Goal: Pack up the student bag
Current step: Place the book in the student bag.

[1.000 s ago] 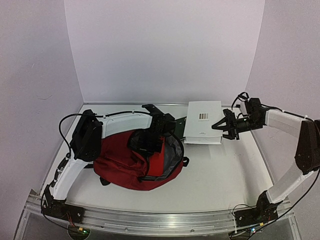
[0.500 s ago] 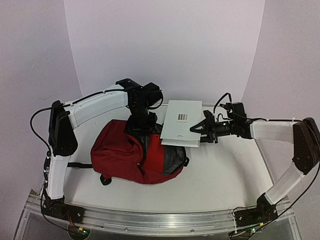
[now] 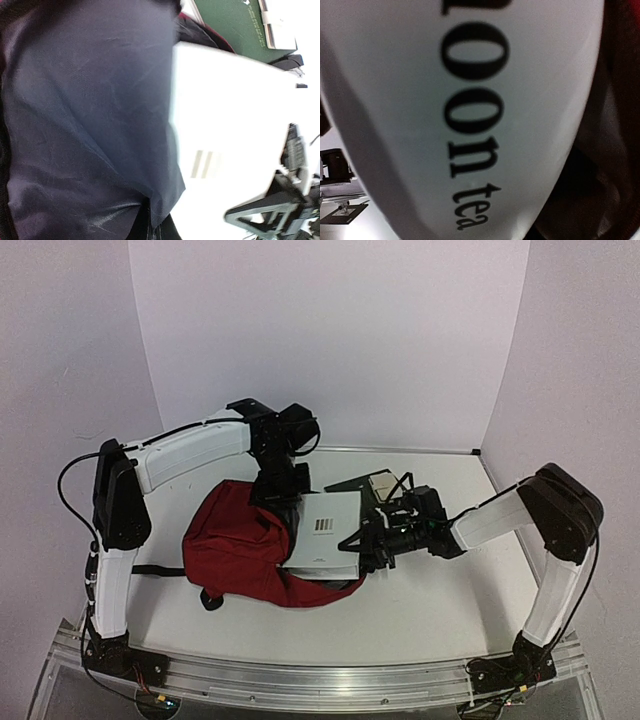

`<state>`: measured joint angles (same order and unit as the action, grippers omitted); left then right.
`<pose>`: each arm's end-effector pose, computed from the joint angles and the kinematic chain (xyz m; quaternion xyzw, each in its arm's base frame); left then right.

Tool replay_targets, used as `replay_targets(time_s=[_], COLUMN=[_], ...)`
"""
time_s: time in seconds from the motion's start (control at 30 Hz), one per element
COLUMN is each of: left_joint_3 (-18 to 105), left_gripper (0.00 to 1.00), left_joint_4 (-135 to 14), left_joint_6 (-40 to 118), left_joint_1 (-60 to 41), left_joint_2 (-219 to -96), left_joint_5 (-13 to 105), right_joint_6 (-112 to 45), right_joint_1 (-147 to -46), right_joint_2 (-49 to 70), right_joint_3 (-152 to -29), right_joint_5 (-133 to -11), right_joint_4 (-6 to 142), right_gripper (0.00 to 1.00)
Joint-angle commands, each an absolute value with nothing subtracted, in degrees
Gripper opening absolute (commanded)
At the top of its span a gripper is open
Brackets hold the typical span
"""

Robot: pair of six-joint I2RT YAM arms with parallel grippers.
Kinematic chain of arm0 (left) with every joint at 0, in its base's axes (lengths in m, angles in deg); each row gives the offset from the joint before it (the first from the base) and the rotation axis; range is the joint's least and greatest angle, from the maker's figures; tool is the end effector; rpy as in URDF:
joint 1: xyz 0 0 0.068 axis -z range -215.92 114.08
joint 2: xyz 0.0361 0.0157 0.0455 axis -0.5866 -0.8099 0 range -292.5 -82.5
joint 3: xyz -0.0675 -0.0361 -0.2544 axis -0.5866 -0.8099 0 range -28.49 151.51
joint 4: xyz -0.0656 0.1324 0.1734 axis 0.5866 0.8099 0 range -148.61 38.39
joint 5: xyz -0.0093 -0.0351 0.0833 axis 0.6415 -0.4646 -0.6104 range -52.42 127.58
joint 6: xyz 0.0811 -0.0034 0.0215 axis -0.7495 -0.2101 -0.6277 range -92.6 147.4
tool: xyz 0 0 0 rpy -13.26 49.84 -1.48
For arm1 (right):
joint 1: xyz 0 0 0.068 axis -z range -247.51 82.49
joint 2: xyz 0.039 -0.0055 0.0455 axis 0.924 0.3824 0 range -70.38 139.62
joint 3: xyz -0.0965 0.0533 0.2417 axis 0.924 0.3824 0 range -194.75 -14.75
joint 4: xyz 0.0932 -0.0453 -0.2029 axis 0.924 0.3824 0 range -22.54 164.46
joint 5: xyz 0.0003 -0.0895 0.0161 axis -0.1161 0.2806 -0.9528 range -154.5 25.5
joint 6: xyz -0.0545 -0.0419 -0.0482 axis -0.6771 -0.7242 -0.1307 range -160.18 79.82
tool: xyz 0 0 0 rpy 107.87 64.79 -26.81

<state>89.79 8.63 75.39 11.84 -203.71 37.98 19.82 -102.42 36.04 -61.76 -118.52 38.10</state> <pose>0.2782 -0.3073 0.2435 -0.0014 0.9851 -0.1300 0.1129 0.2545 0.2501 0.1517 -0.0537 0.8026 0.5940 0.0111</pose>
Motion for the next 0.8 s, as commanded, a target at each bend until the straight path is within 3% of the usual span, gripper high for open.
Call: replay_targets(time_s=[0.0, 0.2, 0.43, 0.67, 0.77], left_joint_3=[89.93, 89.40, 90.32, 89.65, 90.37], left_gripper=[0.00, 0.00, 0.00, 0.00, 0.00], left_joint_4=[2.81, 1.30, 5.29, 4.41, 3.39], left_joint_6=[74.94, 74.12, 76.64, 77.60, 76.17], left_joint_1=[11.64, 11.72, 11.72, 11.56, 11.59], left_joint_2=[-199.17, -198.91, -196.83, -194.77, -196.08], left_joint_5=[40.04, 41.32, 32.24, 27.68, 29.98], right_joint_6=[24.53, 32.01, 32.62, 10.50, 7.38], right_joint_1=[-105.88, -106.94, -102.65, -99.40, -101.18], right_joint_2=[40.38, 46.51, 38.00, 31.56, 31.87], right_joint_3=[-64.07, -67.92, -60.87, -65.43, -67.82], right_joint_5=[-120.65, -122.44, -124.79, -127.11, -126.70], right_joint_4=[29.41, 21.84, 22.43, 54.69, 58.15], right_gripper=[0.00, 0.00, 0.00, 0.00, 0.00])
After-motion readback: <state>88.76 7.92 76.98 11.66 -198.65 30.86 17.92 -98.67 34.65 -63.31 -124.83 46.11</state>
